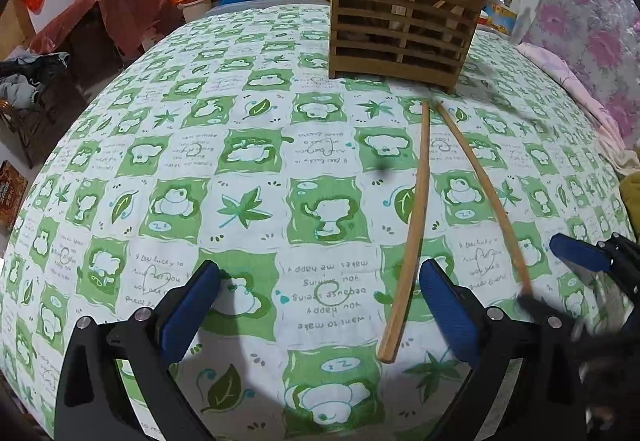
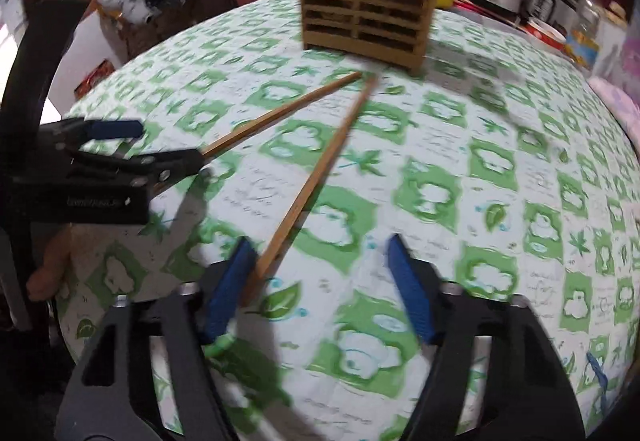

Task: Organize utensils
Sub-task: 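Close the right tool on a chopstick while the left tool grasps another chopstick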

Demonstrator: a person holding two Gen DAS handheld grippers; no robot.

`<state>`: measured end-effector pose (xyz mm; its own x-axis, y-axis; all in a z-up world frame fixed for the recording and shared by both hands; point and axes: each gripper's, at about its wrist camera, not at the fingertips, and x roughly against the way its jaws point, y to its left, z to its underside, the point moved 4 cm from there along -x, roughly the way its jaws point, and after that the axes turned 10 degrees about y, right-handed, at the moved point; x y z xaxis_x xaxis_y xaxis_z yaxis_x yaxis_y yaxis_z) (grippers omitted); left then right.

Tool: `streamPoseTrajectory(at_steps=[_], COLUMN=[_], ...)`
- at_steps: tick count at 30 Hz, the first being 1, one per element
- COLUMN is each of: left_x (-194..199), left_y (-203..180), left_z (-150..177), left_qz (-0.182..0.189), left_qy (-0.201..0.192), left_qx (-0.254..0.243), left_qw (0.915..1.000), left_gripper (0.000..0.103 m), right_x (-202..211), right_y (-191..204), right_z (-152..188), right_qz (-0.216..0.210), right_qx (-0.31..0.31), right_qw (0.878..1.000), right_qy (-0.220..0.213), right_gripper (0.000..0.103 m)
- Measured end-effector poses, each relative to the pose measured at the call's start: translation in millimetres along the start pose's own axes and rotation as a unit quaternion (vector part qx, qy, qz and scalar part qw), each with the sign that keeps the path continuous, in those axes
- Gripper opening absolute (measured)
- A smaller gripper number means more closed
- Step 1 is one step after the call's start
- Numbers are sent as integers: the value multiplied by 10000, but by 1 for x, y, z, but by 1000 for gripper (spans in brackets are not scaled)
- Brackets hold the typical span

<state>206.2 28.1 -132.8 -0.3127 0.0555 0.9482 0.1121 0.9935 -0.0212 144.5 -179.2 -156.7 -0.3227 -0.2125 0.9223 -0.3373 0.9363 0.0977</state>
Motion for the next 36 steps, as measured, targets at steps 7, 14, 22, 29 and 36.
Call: streamPoseTrajectory(at_steps=[7, 14, 22, 29, 36], left_x=[-3, -1, 7, 10, 12], left_y=[-4, -9, -31, -43, -45], left_z=[0, 3, 11, 16, 19], left_qz=[-180, -174, -461, 86, 238], left_qy=[51, 54, -227, -268, -307], left_qx=[-103, -241, -733, -1011, -1083], left_qw=[9998, 9995, 9960, 9945, 9934], left_gripper=[97, 97, 81, 40, 13], right_x=[9, 6, 5, 7, 6], right_y=[-50, -47, -38, -18, -21], right_z=[9, 8, 7, 7, 6], right_qz=[-207, -388, 33, 305, 133], right_qx=[-727, -691, -450, 102, 23], right_qw=[9970, 9968, 9990, 9995, 9999], right_qy=[-144, -119, -47, -64, -55], right_gripper=[47, 51, 47, 12, 11])
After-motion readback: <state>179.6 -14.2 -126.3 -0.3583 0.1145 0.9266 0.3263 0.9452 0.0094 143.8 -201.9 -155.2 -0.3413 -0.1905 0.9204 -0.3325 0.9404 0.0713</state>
